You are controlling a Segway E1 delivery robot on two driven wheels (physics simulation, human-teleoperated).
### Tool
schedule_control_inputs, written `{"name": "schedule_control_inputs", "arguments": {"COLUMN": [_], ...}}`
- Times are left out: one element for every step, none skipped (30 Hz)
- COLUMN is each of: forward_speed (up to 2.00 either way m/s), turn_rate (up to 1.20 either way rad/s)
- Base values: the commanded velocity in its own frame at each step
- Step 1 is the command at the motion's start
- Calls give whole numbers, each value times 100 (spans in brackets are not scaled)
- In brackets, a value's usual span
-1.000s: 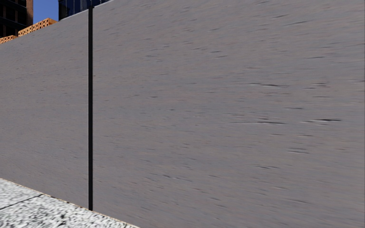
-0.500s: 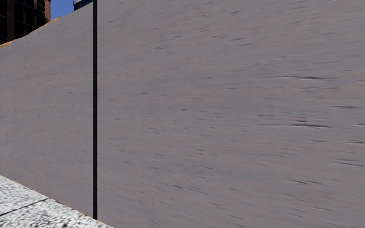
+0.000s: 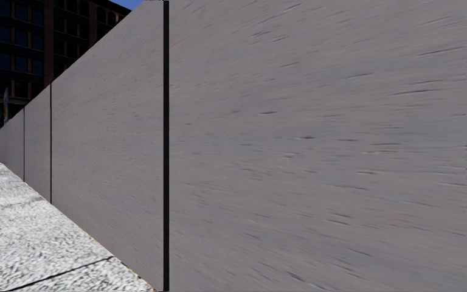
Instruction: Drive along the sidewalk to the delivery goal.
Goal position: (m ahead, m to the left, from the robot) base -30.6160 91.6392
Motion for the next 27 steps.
{"name": "schedule_control_inputs", "arguments": {"forward_speed": [55, 55, 55, 55, 55, 55, 55, 55, 55, 55, 55, 55, 55, 55, 55, 55, 55, 55, 55, 55, 55, 55, 55, 55, 55, 55, 55], "turn_rate": [73, 73, 73, 73, 73, 73, 73, 73, 73, 73, 73, 73, 73, 73, 73, 73, 73, 73, 73, 73, 73, 73, 73, 73, 73, 73, 73]}}
